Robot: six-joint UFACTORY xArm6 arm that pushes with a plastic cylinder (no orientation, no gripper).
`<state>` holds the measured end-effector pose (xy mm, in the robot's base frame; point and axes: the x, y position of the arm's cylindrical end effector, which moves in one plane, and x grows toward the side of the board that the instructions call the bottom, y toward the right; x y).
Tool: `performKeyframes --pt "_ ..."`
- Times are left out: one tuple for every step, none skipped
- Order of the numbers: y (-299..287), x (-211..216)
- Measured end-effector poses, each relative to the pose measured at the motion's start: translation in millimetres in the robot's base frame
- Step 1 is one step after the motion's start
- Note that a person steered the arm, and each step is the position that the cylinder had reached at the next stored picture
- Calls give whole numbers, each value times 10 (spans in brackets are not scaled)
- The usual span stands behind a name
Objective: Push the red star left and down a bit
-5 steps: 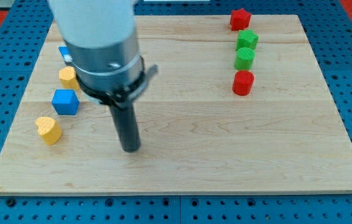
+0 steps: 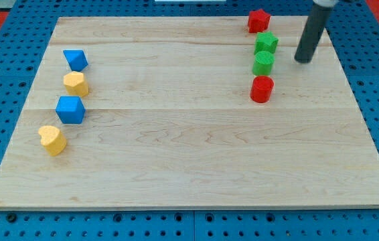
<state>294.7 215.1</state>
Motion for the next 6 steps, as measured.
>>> performKeyframes --pt "-179 -606" --pt "-381 -1012" --pt "-662 -1024" --pt "-971 -889" --pt "-972 -661" --pt "-879 -614"
